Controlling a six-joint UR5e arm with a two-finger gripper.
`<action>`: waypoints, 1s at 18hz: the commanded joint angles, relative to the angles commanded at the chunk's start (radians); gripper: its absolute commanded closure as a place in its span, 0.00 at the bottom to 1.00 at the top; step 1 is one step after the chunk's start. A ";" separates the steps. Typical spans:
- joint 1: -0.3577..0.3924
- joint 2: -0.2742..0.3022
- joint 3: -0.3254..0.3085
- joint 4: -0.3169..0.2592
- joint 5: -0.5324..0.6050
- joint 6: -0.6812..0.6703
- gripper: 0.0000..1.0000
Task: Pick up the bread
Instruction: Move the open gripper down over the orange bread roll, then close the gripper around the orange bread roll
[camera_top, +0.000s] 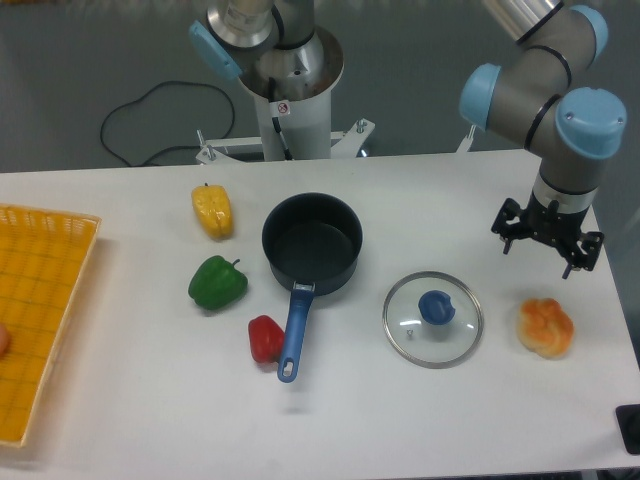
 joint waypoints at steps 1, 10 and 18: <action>-0.005 -0.014 0.011 0.032 0.000 -0.005 0.00; -0.008 -0.135 0.055 0.088 0.006 -0.037 0.00; -0.006 -0.195 0.091 0.118 0.011 -0.092 0.00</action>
